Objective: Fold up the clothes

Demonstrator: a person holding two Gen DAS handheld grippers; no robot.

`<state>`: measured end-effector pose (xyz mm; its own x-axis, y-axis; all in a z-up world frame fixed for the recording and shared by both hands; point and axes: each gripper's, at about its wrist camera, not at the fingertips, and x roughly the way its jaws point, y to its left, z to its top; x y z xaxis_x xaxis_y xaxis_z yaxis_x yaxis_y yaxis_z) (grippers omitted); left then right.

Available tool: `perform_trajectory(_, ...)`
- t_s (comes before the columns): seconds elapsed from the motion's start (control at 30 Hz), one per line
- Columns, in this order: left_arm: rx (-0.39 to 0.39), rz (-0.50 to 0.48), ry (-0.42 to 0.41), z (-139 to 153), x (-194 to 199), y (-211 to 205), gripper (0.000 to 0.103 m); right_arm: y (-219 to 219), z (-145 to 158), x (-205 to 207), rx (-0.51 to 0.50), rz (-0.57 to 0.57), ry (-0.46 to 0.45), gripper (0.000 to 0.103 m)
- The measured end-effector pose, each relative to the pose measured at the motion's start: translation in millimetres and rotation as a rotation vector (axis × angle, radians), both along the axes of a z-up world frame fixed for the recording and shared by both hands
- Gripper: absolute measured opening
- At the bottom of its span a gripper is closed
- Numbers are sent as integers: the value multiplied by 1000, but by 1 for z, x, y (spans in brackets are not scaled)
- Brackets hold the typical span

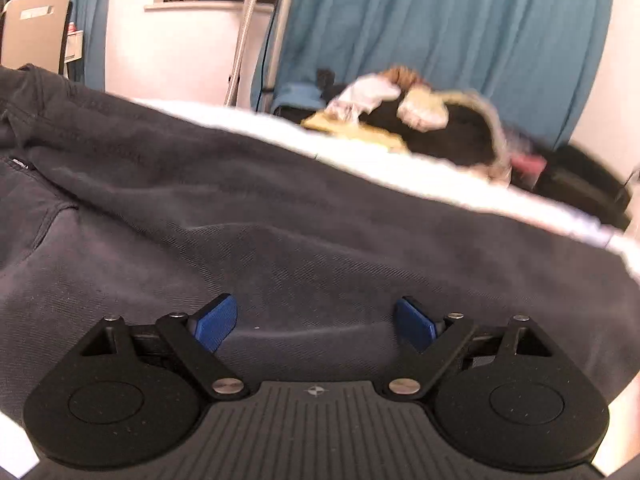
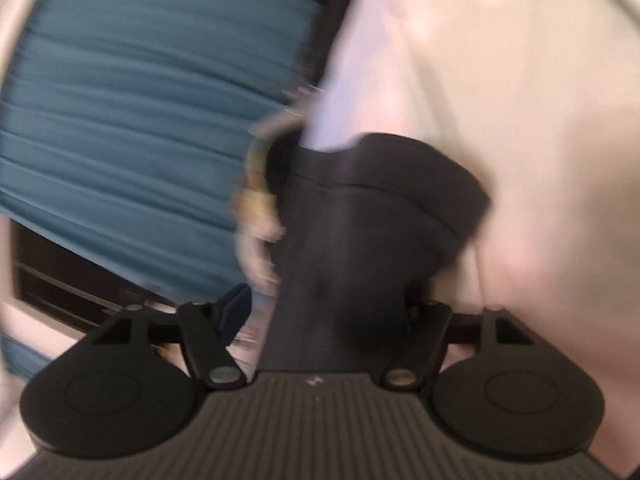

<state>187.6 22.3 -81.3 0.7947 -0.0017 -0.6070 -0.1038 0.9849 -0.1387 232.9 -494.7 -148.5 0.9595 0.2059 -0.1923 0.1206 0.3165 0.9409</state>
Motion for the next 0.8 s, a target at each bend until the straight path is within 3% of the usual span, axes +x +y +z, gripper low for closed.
perform_trajectory(0.1,-2,21,-59,2,-5,-3,89,9,16,5,-92,48,-130,73)
perform_trajectory(0.13,-14,22,-81,5,-7,-4,90,10,16,7,-130,49,-104,73)
perform_trajectory(0.2,-10,15,-80,8,-4,-6,90,11,2,14,-173,42,45,71)
perform_trajectory(0.23,1,10,-61,6,-1,-7,90,10,-8,18,-188,49,111,58)
perform_trajectory(0.33,57,5,-45,-9,3,-9,91,9,-11,20,-193,26,127,45)
perform_trajectory(0.37,86,-5,-57,-14,3,-13,92,9,-8,20,-188,24,128,36)
perform_trajectory(0.4,110,-15,-62,-17,4,-16,95,8,-4,19,-197,25,117,20)
perform_trajectory(0.47,124,-21,-55,-17,8,-19,96,9,5,16,-216,21,110,18)
perform_trajectory(0.57,106,-30,-40,-12,8,-15,96,20,27,15,-276,-5,85,14)
perform_trajectory(0.67,28,-24,-38,7,-3,-1,96,48,69,4,-430,-7,14,14)
perform_trajectory(0.8,-68,1,-112,45,-31,28,96,103,122,1,-575,4,-88,13)
